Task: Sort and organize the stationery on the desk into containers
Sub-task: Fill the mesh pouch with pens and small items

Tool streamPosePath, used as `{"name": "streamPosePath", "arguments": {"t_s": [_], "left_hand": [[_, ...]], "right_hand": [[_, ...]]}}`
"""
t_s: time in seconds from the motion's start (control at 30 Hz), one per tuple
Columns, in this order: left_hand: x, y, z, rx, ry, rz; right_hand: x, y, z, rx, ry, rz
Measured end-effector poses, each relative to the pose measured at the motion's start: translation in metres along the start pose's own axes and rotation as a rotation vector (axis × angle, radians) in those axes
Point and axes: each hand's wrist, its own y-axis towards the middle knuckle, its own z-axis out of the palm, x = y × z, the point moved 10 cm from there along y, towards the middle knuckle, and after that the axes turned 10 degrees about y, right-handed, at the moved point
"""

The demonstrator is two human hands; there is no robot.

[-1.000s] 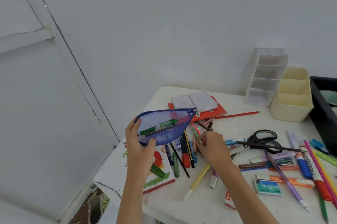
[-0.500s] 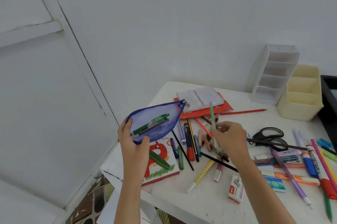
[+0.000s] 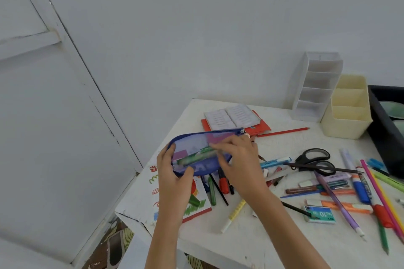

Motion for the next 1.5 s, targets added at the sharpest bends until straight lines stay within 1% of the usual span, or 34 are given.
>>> {"name": "streamPosePath", "arguments": {"t_s": [0.03,0.1,0.2,0.33,0.43,0.6,0.73,0.8,1.0,1.2,1.33,1.5], "left_hand": [[0.0,0.0,0.0,0.002,0.005,0.003],[0.0,0.001,-0.002,-0.003,0.005,0.0],[0.002,0.003,-0.005,-0.003,-0.005,-0.024],[0.007,0.006,-0.005,0.002,-0.053,-0.058],[0.009,0.008,-0.002,-0.004,-0.072,-0.083],[0.013,0.003,0.014,0.051,-0.125,-0.085],[0.009,-0.005,0.031,0.131,-0.178,-0.076],[0.002,-0.01,0.042,0.18,-0.201,-0.051],[-0.019,-0.026,0.071,0.3,-0.203,0.054],[-0.038,-0.048,0.098,0.348,-0.191,0.13],[-0.044,-0.064,0.115,0.311,-0.179,0.116],[-0.057,-0.095,0.135,0.23,-0.179,0.121]], "right_hand": [[-0.006,-0.003,0.005,0.013,-0.031,0.034],[-0.012,-0.006,0.003,-0.004,0.024,0.083],[-0.014,-0.002,-0.022,-0.123,0.114,0.083],[-0.04,-0.006,-0.046,-0.141,0.206,0.239],[-0.072,-0.022,-0.071,-0.168,0.2,0.405],[-0.119,-0.072,-0.123,-0.312,0.114,0.676],[-0.133,-0.113,-0.148,-0.406,0.063,0.793],[-0.134,-0.127,-0.153,-0.422,0.057,0.818],[-0.133,-0.139,-0.16,-0.414,0.09,0.795],[-0.136,-0.141,-0.169,-0.366,0.129,0.778],[-0.14,-0.148,-0.189,-0.327,0.118,0.752],[-0.154,-0.172,-0.23,-0.31,0.081,0.792]]}}
